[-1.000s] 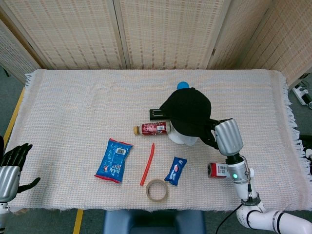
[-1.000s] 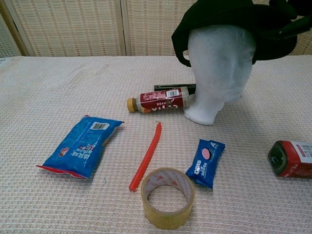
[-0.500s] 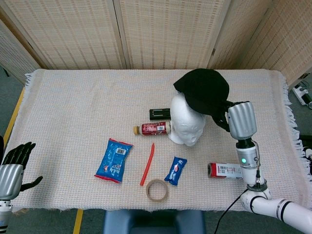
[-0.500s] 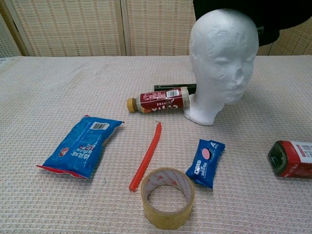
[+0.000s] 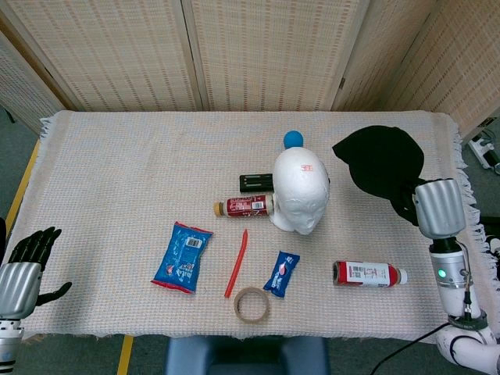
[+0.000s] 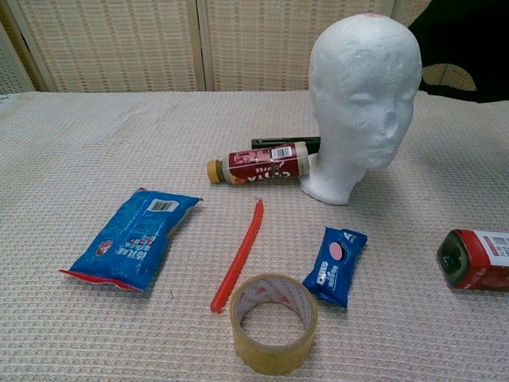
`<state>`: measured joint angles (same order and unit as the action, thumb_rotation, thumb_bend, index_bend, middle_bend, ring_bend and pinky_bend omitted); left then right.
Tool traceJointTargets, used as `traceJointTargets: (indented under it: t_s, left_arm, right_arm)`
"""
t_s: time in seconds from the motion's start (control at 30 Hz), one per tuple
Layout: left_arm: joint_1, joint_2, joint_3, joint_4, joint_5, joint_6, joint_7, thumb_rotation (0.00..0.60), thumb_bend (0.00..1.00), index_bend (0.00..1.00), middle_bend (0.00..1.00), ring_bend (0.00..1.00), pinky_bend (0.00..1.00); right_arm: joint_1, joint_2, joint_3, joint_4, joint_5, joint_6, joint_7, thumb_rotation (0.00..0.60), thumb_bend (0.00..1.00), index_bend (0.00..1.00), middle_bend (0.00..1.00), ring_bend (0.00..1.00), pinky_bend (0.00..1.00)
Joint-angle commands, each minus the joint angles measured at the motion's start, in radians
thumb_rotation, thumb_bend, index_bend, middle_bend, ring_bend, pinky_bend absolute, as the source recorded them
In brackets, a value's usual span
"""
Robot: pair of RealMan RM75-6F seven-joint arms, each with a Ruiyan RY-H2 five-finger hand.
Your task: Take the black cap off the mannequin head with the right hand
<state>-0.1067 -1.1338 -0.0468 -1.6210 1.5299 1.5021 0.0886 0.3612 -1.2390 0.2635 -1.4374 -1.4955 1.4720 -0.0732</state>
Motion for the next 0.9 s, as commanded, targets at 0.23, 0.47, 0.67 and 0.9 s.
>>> traceJointTargets:
  t_s: [0.23,0.47,0.67,0.9]
  left_arm:
    - [0.001,-0.005,0.006,-0.006,0.008,0.002,0.005,0.6,0.18,0.11,0.11,0.1,0.16]
    - [0.005,-0.009,0.008,0.002,0.001,0.003,0.003,0.6,0.18,0.11,0.11,0.1,0.16]
    - [0.003,-0.009,0.009,0.006,-0.004,-0.006,0.004,0.6,0.18,0.11,0.11,0.1,0.16]
    - [0.004,-0.01,0.009,0.014,-0.013,-0.01,-0.001,0.6,0.18,0.09,0.1,0.09,0.16]
  right_arm:
    - [-0.039,-0.026,-0.128,0.072,-0.064,-0.045,0.03,0.6,0.5,0.87,0.76,0.98,1.0]
    - [0.012,-0.145,-0.128,0.185,-0.027,-0.137,0.015,0.6,0.5,0.8,0.72,0.88,1.0]
    - [0.056,-0.209,-0.119,0.227,0.043,-0.256,0.002,0.6,0.25,0.39,0.48,0.49,0.79]
    - [0.053,-0.108,-0.128,0.063,0.134,-0.358,-0.069,0.6,0.0,0.0,0.0,0.01,0.21]
